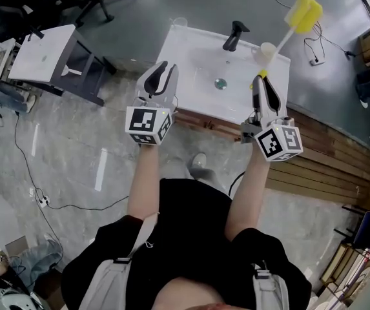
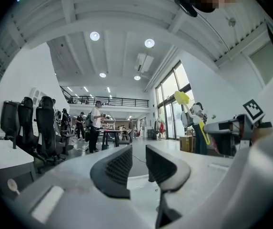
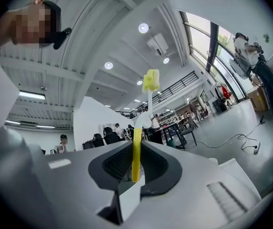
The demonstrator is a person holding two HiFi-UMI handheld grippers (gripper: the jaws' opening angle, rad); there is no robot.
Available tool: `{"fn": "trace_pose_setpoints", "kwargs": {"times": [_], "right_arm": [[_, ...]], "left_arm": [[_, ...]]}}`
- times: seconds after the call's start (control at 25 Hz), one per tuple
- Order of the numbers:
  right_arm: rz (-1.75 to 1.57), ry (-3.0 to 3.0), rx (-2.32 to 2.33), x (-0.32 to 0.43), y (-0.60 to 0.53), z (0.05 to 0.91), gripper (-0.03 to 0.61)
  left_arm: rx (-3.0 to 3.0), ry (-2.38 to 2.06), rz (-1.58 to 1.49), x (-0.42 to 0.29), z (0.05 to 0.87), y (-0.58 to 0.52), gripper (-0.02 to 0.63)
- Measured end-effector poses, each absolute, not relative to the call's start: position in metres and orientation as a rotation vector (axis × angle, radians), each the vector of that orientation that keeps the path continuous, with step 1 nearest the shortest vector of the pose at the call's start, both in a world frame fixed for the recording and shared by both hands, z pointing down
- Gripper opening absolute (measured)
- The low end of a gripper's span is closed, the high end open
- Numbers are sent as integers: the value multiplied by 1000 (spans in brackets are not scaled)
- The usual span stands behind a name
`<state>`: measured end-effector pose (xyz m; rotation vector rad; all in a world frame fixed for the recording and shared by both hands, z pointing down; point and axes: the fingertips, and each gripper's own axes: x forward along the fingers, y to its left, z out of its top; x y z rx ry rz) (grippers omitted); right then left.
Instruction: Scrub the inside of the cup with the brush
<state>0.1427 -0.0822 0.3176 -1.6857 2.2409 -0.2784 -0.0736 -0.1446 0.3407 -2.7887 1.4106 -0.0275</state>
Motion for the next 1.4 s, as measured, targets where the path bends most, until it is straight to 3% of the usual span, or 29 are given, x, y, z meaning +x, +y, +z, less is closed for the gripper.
{"fn": "trace_pose_setpoints", "kwargs": {"times": [0.48,0.76,0.96,1.4], "right_arm": [[-266,2237,-1748,161,-99,323,49],[-303,2273,-1797,171,-119,342,49],[-353,2304,-1809,168,-134,357,49],[-402,2345,-1831,172,-177,378,49]], "left_arm": [[-2821,1461,-96,-71,380,-187,123],[-2853,1480,-165,-60,420,-225,201],[-2863,1531,-253,-67,451,-256,295],[-2934,1519,-240,-55,494,-319,324]]}}
